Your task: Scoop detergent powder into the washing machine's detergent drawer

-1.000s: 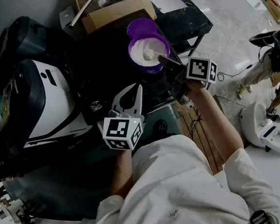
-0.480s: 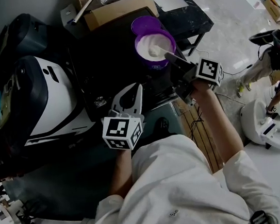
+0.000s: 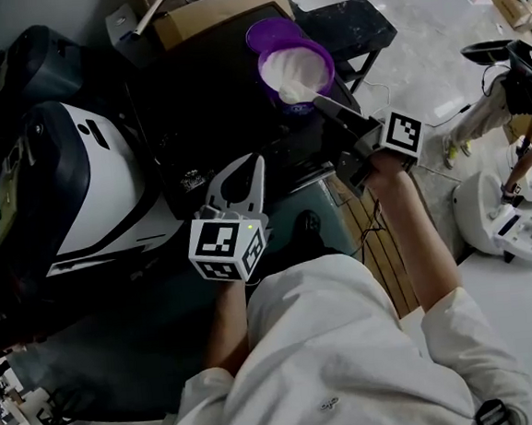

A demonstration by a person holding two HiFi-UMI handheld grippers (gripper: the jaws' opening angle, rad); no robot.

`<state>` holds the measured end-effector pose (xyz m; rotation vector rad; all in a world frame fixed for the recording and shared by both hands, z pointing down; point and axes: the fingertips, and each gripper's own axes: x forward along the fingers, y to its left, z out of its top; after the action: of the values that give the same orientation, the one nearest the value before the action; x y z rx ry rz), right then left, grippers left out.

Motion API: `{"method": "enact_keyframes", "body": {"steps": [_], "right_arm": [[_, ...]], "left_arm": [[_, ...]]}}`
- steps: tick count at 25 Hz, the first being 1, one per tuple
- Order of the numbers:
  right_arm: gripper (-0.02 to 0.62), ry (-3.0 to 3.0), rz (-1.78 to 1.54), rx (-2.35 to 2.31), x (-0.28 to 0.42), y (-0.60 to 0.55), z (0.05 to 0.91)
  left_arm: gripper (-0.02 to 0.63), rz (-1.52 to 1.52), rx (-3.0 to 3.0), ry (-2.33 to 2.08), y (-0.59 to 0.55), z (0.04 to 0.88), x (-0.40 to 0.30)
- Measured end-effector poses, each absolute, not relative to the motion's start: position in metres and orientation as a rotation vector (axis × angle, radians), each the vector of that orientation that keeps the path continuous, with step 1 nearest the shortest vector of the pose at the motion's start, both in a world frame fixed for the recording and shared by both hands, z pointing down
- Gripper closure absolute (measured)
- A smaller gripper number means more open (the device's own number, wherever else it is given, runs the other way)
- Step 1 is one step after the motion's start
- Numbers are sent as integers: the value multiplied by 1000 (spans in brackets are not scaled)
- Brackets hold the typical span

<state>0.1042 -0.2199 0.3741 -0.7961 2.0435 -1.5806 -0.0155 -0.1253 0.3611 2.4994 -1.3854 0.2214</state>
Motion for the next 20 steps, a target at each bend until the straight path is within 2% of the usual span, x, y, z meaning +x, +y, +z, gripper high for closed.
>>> {"method": "enact_keyframes", "body": {"steps": [20], "right_arm": [[586, 1959, -1717, -679, 37, -111, 400]], "left_arm": [[588, 227, 2438, -1393, -41, 380, -77]]}}
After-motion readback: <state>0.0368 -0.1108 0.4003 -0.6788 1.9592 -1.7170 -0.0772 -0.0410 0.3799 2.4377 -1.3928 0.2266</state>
